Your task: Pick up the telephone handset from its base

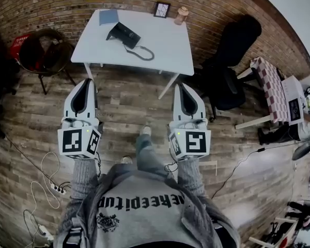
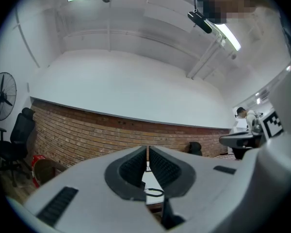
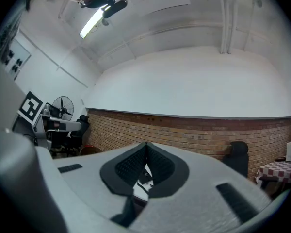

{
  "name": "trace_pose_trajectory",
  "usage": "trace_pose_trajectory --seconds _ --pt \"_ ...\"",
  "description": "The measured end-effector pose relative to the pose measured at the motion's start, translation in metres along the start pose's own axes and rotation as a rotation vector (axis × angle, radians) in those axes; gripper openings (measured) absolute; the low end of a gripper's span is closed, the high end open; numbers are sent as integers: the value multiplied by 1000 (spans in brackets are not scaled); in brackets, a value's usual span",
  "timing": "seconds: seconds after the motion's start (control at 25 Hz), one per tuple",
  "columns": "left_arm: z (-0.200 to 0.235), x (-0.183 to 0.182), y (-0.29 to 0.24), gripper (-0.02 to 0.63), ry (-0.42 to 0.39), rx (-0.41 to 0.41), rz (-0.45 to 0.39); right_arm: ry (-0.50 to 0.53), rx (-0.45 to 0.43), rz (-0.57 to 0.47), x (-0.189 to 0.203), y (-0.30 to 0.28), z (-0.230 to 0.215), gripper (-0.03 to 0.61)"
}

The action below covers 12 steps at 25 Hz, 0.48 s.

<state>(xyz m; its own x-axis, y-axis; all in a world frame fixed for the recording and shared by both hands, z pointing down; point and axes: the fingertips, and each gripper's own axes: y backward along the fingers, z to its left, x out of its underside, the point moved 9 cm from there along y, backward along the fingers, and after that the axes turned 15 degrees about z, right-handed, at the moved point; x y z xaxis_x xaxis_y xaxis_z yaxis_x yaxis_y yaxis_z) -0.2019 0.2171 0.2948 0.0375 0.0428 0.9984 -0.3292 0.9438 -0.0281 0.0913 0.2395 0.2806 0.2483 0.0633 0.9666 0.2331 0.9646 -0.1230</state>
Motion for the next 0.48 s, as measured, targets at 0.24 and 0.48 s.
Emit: trace_pose_trajectory --seconds 0.24,0.48 --pt "12 -3 -18 17 10 -30 14 11 -25 -4 -4 -32 -2 3" --pt "26 -3 -50 17 1 -51 21 10 -50 -15 -6 -76 -9 3"
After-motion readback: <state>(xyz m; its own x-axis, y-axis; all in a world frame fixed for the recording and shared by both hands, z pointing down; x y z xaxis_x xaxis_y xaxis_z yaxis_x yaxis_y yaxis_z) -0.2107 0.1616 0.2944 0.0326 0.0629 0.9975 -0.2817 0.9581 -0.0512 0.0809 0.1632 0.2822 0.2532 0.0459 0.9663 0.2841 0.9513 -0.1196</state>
